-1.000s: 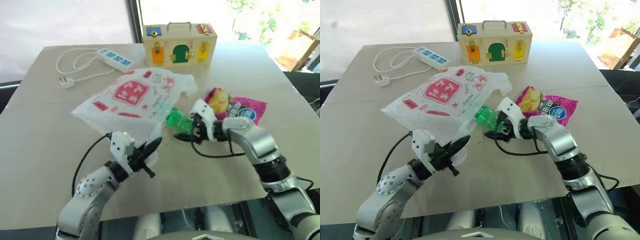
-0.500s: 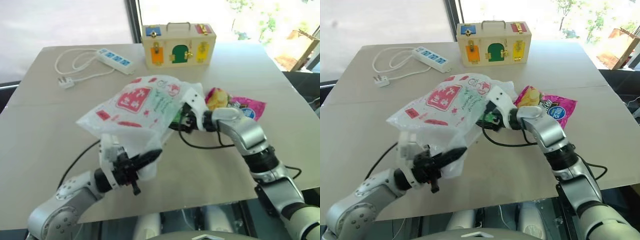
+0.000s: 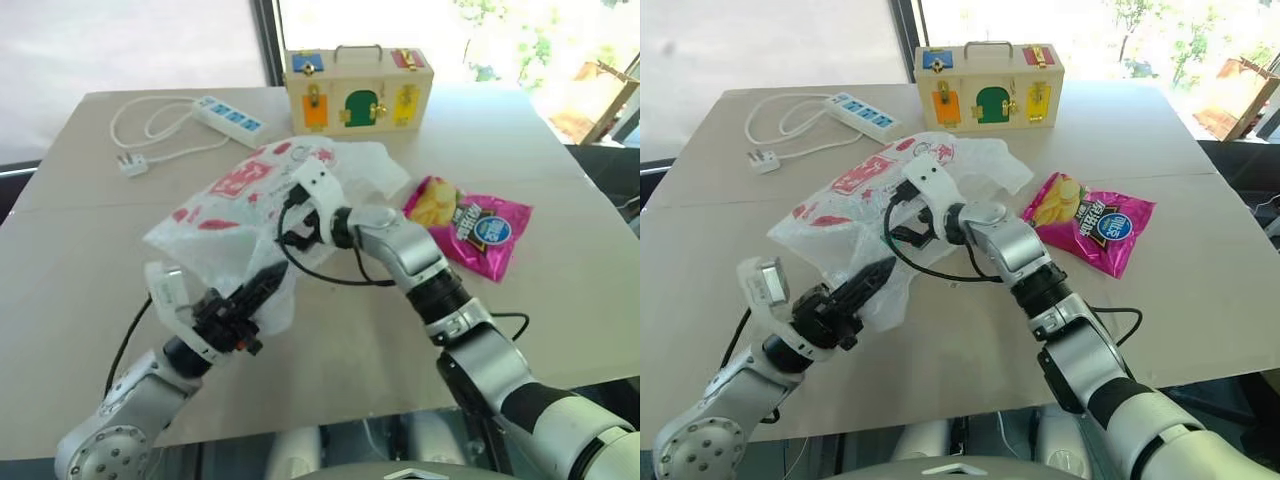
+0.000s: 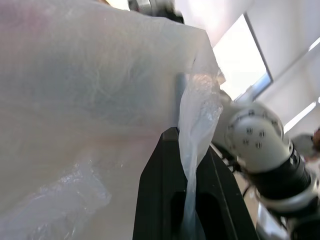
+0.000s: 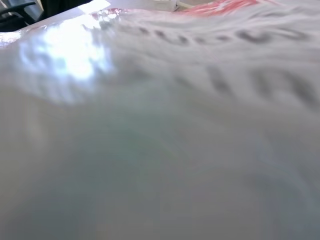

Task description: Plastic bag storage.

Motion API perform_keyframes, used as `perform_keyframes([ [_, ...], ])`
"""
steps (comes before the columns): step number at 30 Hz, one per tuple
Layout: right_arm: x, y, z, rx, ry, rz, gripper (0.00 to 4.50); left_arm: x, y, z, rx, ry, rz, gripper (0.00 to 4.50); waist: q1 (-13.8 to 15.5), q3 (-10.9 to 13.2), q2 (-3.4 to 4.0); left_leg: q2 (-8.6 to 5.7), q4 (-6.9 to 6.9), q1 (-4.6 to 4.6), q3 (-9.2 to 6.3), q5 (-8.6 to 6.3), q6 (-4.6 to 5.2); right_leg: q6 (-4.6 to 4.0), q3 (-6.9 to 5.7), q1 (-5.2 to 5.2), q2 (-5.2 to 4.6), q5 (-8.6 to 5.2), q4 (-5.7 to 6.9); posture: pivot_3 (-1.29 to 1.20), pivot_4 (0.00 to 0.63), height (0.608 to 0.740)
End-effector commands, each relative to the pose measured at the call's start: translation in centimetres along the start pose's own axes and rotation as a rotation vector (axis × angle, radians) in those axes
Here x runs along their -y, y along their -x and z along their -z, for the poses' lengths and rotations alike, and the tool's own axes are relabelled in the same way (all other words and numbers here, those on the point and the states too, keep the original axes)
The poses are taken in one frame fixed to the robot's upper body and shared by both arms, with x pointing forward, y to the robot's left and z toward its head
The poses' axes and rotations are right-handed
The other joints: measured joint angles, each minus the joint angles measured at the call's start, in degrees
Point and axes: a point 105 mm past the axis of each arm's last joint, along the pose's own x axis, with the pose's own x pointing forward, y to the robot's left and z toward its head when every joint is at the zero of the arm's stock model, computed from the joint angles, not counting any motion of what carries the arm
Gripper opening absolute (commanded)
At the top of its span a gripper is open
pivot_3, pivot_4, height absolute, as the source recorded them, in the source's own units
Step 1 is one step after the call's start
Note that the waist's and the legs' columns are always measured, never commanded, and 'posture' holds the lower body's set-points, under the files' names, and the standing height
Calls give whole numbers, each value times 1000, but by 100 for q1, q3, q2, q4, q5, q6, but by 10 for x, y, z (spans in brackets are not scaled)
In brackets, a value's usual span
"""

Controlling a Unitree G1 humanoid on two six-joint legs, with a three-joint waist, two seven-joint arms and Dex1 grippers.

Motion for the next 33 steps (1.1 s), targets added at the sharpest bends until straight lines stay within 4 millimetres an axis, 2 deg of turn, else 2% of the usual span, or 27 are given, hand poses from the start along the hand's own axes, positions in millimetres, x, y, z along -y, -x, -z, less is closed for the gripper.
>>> perform_keyframes([
  [1, 0, 30, -3, 16, 52, -92, 4468, -5, 3, -18, 96, -7, -33, 0, 7, -3, -4, 0, 1, 0, -1, 1, -1, 0, 0, 0, 0, 0, 1, 0, 150, 740],
  [4, 13, 85, 16, -79, 110, -173, 4468, -15, 6, -30, 185, 19, -87, 0, 34, -1, -1, -4, 4, 1, -5, 0, 0, 0, 1, 5, -1, 0, -1, 0, 150, 740],
  [6, 20, 116, 20, -127, 125, -197, 4468, -20, 8, -36, 228, 36, -109, 0, 26, 0, -1, -6, 4, -2, -6, 0, 1, 0, 1, 5, -3, 0, -7, 0, 150, 740],
  [8, 28, 137, 15, -137, 120, -192, 4468, -23, 9, -38, 247, 48, -123, 0, -27, 1, 0, -4, 0, 2, -5, 0, 2, 0, 5, 5, -1, 0, -6, 0, 150, 740],
  [10, 40, 157, -1, -91, 103, -147, 4468, -23, 9, -38, 249, 53, -128, 0, -45, 1, 0, 3, -2, 11, -7, 0, 1, 0, 17, 4, 13, 0, -5, 0, 150, 740],
  [13, 80, 185, -29, 15, 68, 56, 4468, -23, 11, -38, 258, 65, -133, 0, -36, 1, 1, 2, -4, 15, -15, 0, 1, -1, 23, 5, 19, 0, -5, 0, 150, 740],
  [15, 106, 203, -35, 55, 36, 194, 4468, -22, 13, -39, 271, 74, -136, 0, -2, 1, 0, 1, -2, 15, -10, 0, 2, -1, 26, 5, 15, 0, -5, 0, 150, 740],
  [17, 137, 222, -34, 69, 2, 377, 4468, -22, 14, -42, 301, 90, -136, 0, 54, -2, -5, -8, 1, 12, -11, -1, 3, -1, 27, 7, 10, 1, -7, 0, 150, 740],
  [18, 158, 240, -27, 58, -50, 503, 4468, -22, 14, -46, 329, 94, -138, 0, 76, -3, -7, -9, 2, 11, -12, -2, 4, -1, 27, 8, 9, 0, -8, 0, 150, 740],
  [20, 178, 263, -13, 41, -133, 633, 4468, -22, 15, -54, 376, 112, -139, 0, 136, -4, -8, -10, 3, 9, -12, -2, 4, -1, 26, 8, 9, 0, -9, 0, 150, 740],
  [25, 184, 296, 31, -7, -359, 718, 4468, -20, 11, -68, 431, 126, -128, 0, 150, -1, -3, -8, 1, 7, -9, 0, 3, -2, 26, 7, 10, 0, -9, 0, 150, 740],
  [29, 177, 303, 45, 40, -513, 714, 4468, -18, 6, -67, 425, 140, -118, 0, 122, -1, -1, -7, 2, 7, -4, 0, 4, -1, 30, 7, 10, 1, -9, 0, 150, 740],
  [33, 165, 299, 56, 102, -653, 673, 4468, -21, 5, -62, 395, 145, -125, 0, 131, -1, -1, -6, 2, 8, -6, 0, 3, -1, 29, 6, 12, 1, -8, 0, 150, 740],
])
